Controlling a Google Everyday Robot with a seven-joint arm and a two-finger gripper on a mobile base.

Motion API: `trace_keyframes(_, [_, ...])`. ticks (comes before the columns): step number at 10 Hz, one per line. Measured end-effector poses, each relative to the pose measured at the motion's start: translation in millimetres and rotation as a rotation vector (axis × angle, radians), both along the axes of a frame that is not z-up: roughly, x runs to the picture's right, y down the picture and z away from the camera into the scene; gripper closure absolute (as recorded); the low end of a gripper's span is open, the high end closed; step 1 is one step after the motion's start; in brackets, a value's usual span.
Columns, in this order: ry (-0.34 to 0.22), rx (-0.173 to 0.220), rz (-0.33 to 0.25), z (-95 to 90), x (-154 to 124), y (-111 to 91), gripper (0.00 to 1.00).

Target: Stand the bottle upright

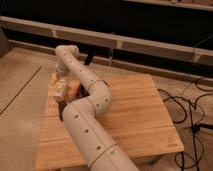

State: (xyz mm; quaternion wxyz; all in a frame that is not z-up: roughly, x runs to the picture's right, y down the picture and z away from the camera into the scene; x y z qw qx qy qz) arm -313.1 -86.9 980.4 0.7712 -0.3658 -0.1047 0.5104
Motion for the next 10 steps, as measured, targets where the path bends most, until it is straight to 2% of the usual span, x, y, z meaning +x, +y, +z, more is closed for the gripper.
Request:
trace_keyframes(1, [-0.011,0.018,0.136,1.6,0,-26,0.35])
trace_keyframes(2, [-0.017,0.027,0.209,2.0,3,-41,0.35])
trace_keyframes(3, [-0.02,0.03,0.242,2.0,4,-48,0.35])
trace_keyframes(6, [-0.023,0.03,0.246,1.4,0,-48,0.35])
trace_keyframes(8, [0.047,0.03,0.213,18.5,14,-36,0.35])
trace_keyframes(10, [0.141,0.052,0.199,34.4,36,-36,0.35])
